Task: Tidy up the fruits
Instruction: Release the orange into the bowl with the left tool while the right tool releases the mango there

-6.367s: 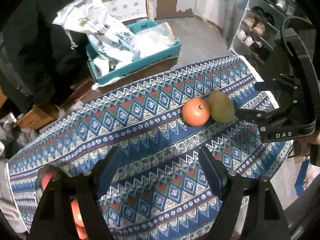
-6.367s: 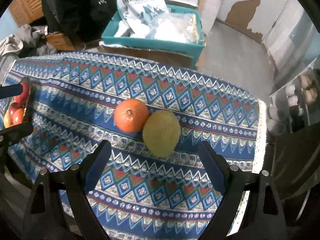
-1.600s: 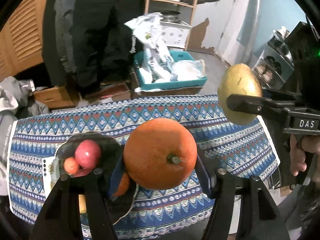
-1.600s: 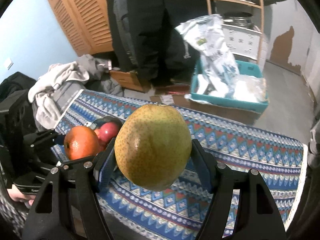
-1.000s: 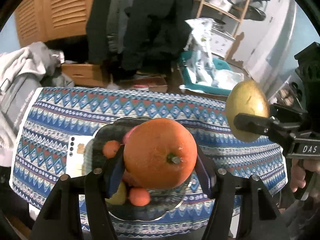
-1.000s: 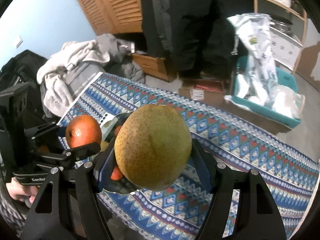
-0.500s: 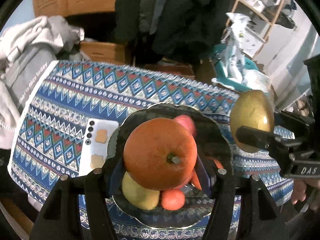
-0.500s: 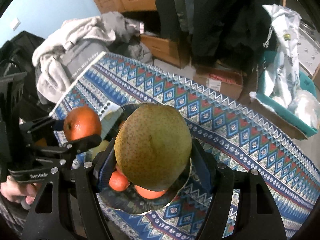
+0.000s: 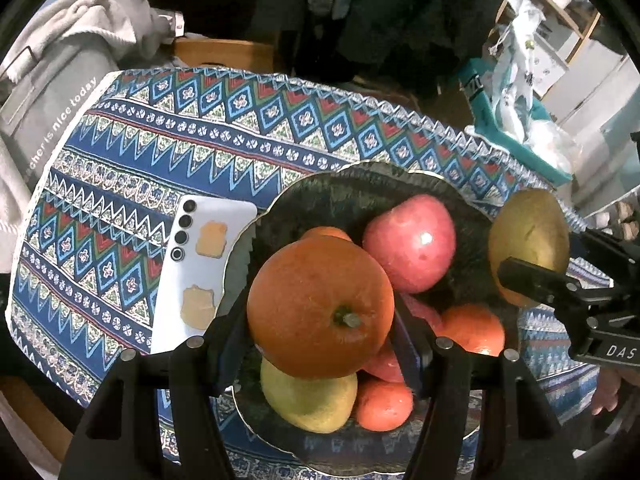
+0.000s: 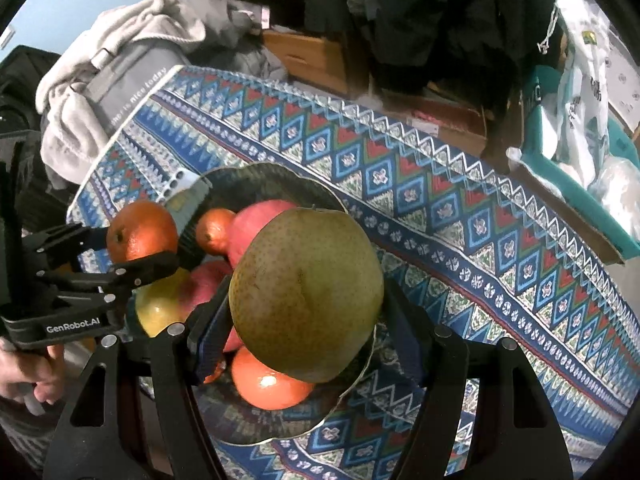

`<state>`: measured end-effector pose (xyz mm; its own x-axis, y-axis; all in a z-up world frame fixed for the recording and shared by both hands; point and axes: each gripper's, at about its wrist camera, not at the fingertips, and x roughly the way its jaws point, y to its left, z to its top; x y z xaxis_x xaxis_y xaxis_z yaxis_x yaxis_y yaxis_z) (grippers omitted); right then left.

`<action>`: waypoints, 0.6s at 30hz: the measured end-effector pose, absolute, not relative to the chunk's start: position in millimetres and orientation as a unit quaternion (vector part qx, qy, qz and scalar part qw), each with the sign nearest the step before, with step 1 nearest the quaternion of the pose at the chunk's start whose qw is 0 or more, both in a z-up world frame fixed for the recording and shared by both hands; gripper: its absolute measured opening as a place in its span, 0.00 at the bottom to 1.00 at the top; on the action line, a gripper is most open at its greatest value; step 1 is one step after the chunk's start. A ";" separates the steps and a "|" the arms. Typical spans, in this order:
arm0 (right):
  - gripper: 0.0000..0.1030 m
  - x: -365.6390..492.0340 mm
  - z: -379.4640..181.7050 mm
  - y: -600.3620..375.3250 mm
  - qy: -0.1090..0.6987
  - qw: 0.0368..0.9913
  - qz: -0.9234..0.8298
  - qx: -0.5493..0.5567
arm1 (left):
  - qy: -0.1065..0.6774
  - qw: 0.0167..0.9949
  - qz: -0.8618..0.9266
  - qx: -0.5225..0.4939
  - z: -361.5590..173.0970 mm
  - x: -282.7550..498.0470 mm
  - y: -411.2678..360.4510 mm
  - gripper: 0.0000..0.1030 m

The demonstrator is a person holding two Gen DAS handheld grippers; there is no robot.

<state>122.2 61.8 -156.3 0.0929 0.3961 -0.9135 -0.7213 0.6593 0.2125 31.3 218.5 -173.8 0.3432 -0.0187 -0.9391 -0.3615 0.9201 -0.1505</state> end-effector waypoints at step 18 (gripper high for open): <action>0.70 117.3 -155.1 60.8 0.561 0.717 0.389 -0.138 | 0.569 0.802 0.106 -0.146 -170.8 32.8 207.8 0.71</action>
